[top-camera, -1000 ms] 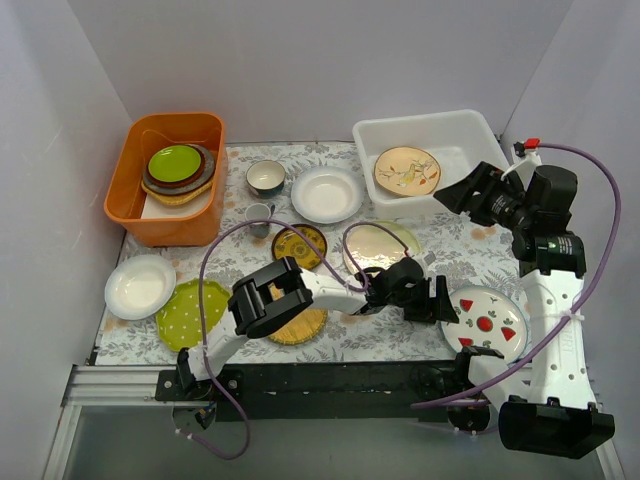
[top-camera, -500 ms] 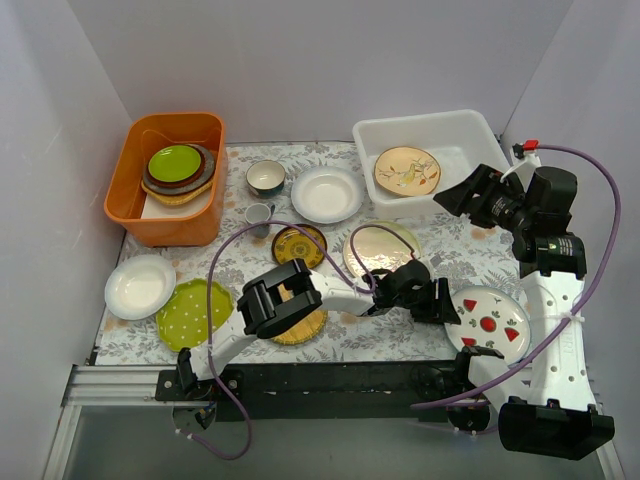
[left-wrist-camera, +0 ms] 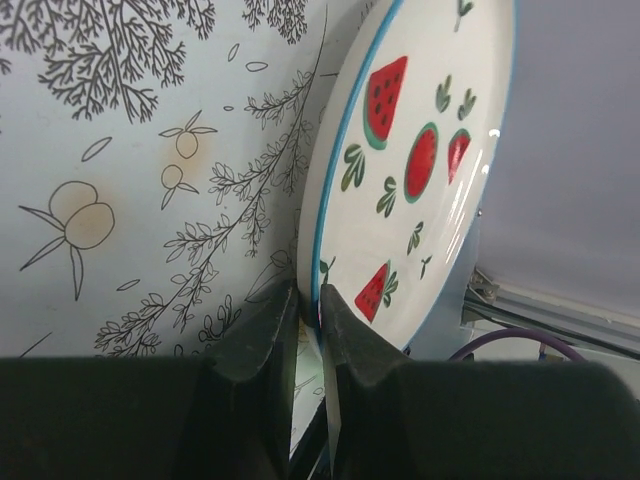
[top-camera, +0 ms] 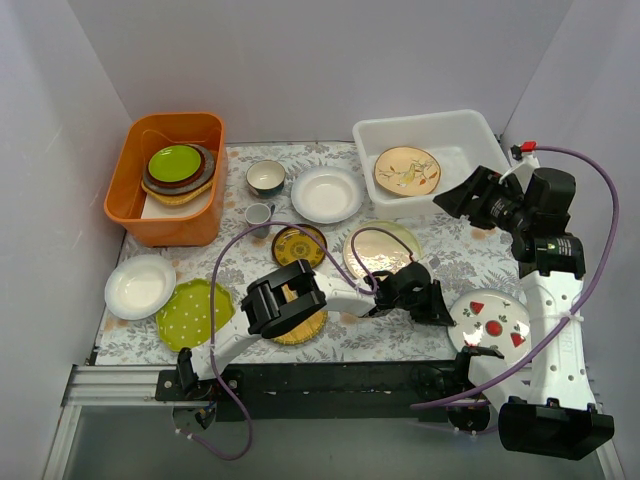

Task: Place the plates into the plastic bin on the countertop
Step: Pick up the plate from the corner of the board.

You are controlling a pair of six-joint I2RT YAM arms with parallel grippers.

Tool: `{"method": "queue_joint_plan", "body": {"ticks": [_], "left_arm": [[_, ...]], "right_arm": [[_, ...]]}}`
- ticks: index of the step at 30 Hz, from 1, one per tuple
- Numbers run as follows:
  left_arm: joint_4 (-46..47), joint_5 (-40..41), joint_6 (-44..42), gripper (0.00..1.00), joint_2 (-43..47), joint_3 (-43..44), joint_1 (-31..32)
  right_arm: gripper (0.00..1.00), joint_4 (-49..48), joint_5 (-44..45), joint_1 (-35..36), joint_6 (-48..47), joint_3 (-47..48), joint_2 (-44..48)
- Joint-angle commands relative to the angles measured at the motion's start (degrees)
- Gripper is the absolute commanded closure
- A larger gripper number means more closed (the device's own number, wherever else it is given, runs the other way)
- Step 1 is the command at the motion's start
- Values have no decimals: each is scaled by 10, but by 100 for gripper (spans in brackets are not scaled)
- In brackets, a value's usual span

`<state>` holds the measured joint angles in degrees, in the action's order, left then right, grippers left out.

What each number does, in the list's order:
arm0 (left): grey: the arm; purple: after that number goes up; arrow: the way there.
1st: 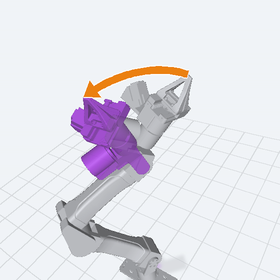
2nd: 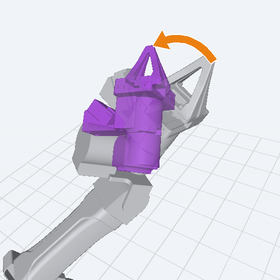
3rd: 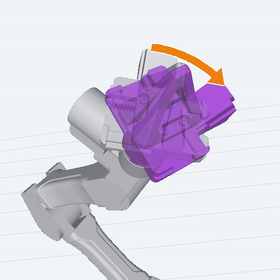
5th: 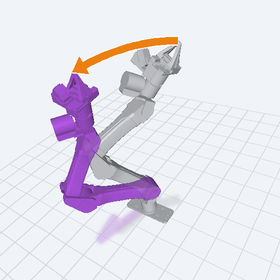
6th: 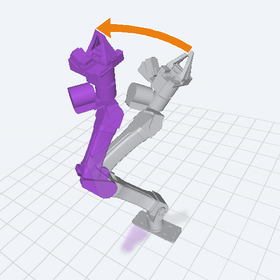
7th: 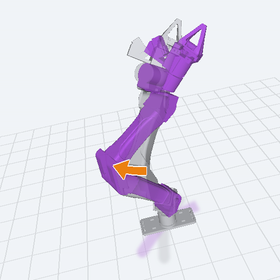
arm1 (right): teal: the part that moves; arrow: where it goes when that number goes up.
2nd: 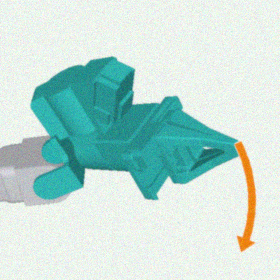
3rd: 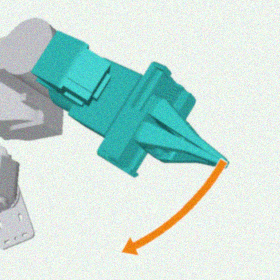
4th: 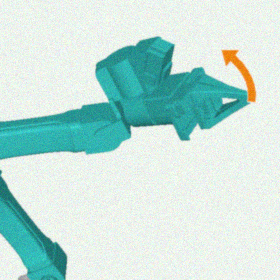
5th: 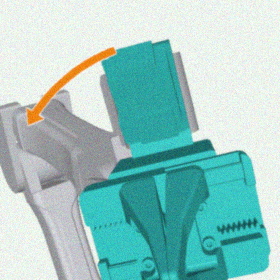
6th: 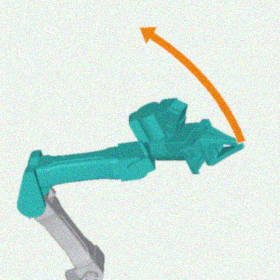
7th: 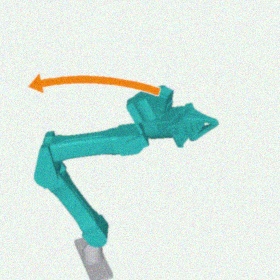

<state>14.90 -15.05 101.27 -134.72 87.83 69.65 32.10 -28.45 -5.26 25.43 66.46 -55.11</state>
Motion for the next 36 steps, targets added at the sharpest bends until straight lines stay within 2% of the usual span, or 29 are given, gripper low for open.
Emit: {"method": "queue_joint_plan", "body": {"ticks": [1,12,19,26,36], "left_arm": [[-52,20,-19,100,-15,-16,8],[-50,51,-22,100,34,-40,6],[-30,42,0,100,54,-46,1],[24,55,26,100,113,-122,-16],[58,57,39,100,191,-176,-38]], "right_arm": [[26,-7,3,-3,-9,-10,9],[26,-8,4,-3,-12,-25,15],[26,-8,6,-3,-13,-26,18],[26,-3,9,-3,-16,-27,21],[26,-7,8,-3,-13,-38,28]]}}
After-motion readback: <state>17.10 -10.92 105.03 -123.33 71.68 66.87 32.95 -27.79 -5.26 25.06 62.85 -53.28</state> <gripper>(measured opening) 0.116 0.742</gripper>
